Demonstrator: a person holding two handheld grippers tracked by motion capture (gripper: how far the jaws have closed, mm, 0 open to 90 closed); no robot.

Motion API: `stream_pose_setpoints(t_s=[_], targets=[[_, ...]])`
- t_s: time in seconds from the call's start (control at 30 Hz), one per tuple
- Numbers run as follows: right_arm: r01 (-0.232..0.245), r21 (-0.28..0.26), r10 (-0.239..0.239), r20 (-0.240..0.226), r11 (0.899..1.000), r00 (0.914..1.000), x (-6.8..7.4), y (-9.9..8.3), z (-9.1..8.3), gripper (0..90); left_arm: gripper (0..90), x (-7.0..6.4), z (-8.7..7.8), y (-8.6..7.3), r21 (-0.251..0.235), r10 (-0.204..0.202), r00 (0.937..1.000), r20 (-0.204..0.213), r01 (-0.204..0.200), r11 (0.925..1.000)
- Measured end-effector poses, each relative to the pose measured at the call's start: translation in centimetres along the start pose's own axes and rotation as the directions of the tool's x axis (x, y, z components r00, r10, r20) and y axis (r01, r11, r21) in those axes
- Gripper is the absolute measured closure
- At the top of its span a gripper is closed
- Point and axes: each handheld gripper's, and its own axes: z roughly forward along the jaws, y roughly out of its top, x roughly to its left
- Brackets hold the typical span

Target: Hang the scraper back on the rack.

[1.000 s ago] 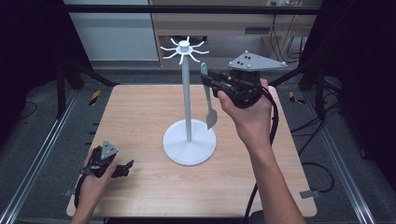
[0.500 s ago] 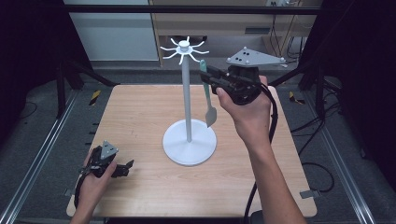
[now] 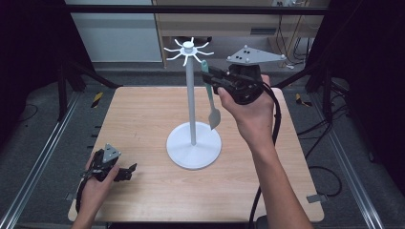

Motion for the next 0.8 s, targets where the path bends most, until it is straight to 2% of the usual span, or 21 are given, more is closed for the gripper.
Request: stream_pose_setpoints(t_s=[0.8], targets=[[-0.006,0.028,0.006,0.004,1.0,1.0,-0.4,0.4,1.3,74.4,2.8,-0.1,0.0,0.0,-0.002,-0.001,1.0,0.002,0.001,1.0]])
